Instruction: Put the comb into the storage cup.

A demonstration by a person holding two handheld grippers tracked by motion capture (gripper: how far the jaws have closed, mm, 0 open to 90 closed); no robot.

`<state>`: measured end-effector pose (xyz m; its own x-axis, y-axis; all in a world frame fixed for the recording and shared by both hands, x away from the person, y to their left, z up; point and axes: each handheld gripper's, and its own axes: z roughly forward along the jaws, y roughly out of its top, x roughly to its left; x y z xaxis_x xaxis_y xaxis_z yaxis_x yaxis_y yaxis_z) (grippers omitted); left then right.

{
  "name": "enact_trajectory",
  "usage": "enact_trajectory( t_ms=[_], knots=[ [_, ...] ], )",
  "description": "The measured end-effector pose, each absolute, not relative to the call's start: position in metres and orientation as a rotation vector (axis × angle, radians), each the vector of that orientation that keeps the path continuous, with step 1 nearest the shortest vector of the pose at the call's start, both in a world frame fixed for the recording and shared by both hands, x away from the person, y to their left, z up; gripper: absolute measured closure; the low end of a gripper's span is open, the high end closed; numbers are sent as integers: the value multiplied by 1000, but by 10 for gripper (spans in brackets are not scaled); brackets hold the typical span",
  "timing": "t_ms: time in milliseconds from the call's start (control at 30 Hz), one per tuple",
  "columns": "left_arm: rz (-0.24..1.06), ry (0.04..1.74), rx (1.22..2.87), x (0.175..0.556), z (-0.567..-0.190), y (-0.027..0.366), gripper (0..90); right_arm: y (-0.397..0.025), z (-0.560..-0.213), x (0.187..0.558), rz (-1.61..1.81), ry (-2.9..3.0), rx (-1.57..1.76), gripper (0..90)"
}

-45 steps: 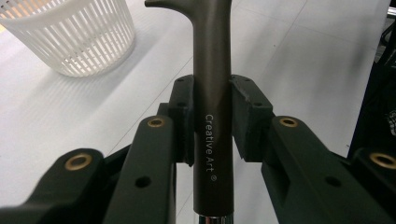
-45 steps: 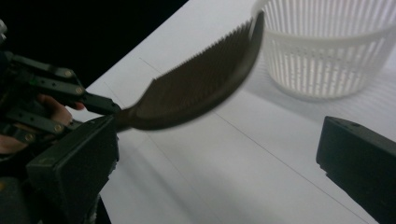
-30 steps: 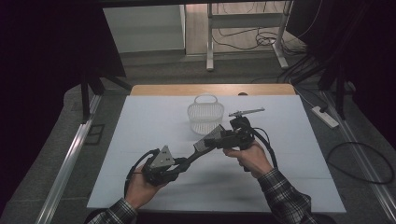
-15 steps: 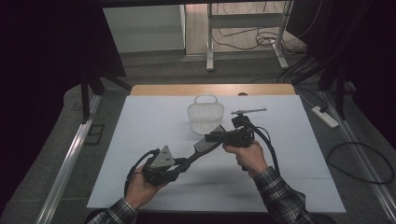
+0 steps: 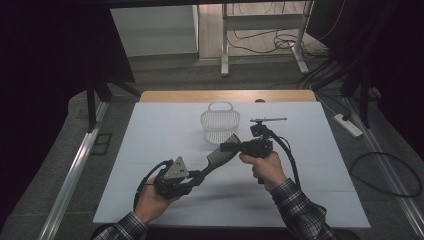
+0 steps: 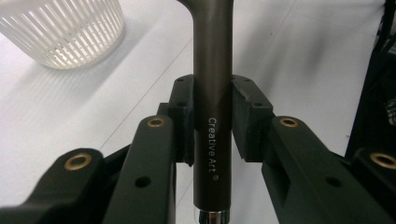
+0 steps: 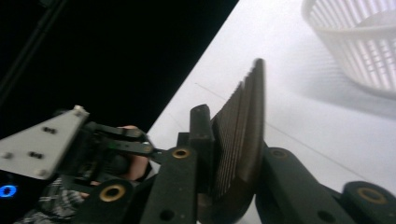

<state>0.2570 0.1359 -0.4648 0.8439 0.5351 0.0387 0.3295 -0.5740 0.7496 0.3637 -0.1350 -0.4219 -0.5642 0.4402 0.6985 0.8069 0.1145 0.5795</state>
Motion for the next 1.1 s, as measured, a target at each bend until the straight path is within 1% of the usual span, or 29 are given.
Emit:
enact_trajectory(
  t_ms=[67, 400, 533, 567, 633, 667, 700, 767, 867, 1033, 1067, 1100],
  knots=[
    [328, 630, 2239, 258, -466, 135, 713, -134, -422, 364, -1429, -2011, -1209, 856],
    [279, 659, 2230, 262, -470, 134, 686, -133, -419, 360, -1446, -2016, -1169, 863],
    [251, 684, 2219, 264, -472, 136, 615, -135, -416, 360, -1467, -2029, -1170, 863],
    [250, 688, 2221, 265, -472, 136, 553, -136, -415, 360, -1471, -2037, -1169, 863],
    [240, 697, 2209, 265, -472, 137, 539, -137, -414, 361, -1476, -2044, -1169, 863],
    [233, 706, 2205, 266, -472, 137, 512, -138, -414, 361, -1480, -2049, -1172, 863],
    [225, 708, 2206, 267, -472, 138, 451, -139, -413, 361, -1486, -2067, -1172, 863],
    [203, 718, 2196, 267, -473, 139, 437, -139, -413, 362, -1487, -2070, -1175, 863],
    [183, 732, 2192, 269, -474, 141, 376, -141, -413, 363, -1487, -2083, -1187, 863],
    [171, 751, 2188, 270, -474, 144, 305, -145, -410, 365, -1495, -2094, -1207, 863],
    [170, 759, 2186, 270, -474, 144, 270, -145, -409, 366, -1498, -2102, -1209, 863],
    [170, 761, 2188, 270, -474, 145, 270, -145, -409, 366, -1498, -2102, -1209, 863]
  ],
)
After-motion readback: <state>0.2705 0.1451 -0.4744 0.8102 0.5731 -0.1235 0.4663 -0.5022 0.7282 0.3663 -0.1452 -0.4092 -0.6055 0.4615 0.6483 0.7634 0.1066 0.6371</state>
